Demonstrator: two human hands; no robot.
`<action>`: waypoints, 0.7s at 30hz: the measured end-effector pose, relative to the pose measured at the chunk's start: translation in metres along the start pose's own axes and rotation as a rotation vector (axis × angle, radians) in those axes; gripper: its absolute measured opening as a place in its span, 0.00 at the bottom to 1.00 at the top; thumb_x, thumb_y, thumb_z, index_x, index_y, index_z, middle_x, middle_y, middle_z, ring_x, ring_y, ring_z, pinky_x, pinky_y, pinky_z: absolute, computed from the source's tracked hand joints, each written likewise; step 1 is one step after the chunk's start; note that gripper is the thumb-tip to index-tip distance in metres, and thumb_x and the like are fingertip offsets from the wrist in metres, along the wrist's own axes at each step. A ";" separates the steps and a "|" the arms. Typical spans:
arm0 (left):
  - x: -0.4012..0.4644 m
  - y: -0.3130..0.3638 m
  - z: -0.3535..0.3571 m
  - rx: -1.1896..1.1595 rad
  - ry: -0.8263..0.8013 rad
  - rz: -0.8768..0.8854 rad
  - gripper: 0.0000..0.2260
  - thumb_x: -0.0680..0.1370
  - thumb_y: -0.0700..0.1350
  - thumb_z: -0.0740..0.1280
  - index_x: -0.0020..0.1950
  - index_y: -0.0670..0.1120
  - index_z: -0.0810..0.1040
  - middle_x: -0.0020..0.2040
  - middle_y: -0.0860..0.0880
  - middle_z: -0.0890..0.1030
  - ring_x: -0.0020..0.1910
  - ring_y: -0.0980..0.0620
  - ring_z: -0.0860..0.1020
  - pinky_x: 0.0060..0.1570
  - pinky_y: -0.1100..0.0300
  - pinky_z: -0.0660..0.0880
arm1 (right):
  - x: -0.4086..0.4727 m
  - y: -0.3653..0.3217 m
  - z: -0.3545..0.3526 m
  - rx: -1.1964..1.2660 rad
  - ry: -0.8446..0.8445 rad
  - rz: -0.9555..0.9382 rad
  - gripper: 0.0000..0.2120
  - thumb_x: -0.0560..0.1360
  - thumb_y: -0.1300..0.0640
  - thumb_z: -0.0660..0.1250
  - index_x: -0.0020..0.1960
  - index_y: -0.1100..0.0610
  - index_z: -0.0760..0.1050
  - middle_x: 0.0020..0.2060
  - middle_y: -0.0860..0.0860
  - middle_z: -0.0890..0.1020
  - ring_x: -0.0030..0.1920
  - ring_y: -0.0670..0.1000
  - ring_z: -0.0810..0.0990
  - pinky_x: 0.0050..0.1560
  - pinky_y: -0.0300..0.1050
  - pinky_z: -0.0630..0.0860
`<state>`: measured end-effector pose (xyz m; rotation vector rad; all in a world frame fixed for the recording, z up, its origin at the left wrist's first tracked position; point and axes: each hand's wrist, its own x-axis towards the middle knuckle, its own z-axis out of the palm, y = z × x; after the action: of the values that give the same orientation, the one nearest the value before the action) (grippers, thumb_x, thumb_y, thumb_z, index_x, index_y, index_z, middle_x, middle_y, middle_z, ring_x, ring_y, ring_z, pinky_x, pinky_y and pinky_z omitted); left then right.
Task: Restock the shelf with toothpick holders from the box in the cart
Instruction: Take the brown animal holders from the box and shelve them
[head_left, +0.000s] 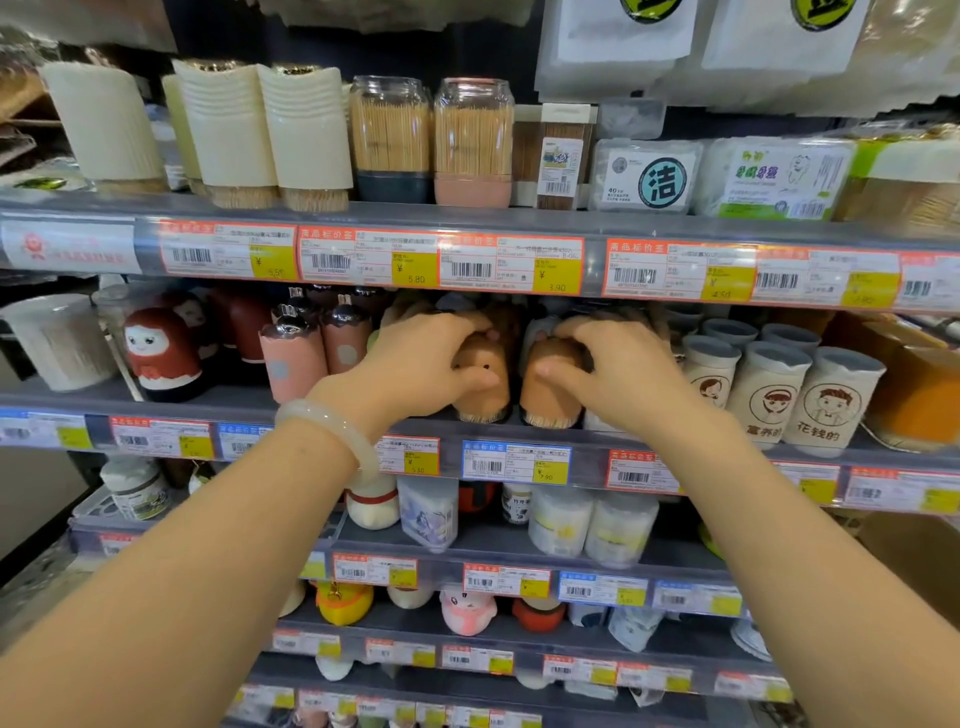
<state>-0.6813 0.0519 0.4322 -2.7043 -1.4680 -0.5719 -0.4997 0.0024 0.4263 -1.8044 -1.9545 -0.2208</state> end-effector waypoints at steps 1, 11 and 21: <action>0.000 0.000 0.000 -0.011 0.004 -0.001 0.24 0.75 0.55 0.67 0.70 0.53 0.69 0.65 0.51 0.76 0.64 0.46 0.72 0.61 0.54 0.66 | 0.000 0.000 0.001 -0.008 0.003 0.000 0.19 0.75 0.45 0.65 0.64 0.48 0.74 0.58 0.53 0.80 0.60 0.58 0.74 0.57 0.48 0.67; -0.002 0.002 0.005 -0.091 0.040 -0.023 0.29 0.74 0.55 0.68 0.72 0.50 0.66 0.68 0.49 0.73 0.68 0.47 0.69 0.66 0.52 0.64 | -0.012 -0.005 0.001 -0.025 0.040 0.035 0.26 0.72 0.46 0.69 0.68 0.48 0.69 0.65 0.51 0.72 0.68 0.57 0.65 0.71 0.53 0.55; -0.016 -0.014 0.003 -0.036 0.136 -0.005 0.29 0.72 0.58 0.70 0.70 0.50 0.68 0.64 0.46 0.74 0.65 0.44 0.68 0.62 0.53 0.61 | -0.031 0.021 -0.005 0.102 0.167 0.044 0.23 0.73 0.48 0.69 0.64 0.57 0.74 0.58 0.55 0.75 0.60 0.59 0.69 0.62 0.51 0.63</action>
<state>-0.6998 0.0477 0.4222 -2.6291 -1.4445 -0.7726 -0.4777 -0.0250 0.4133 -1.7045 -1.7768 -0.2453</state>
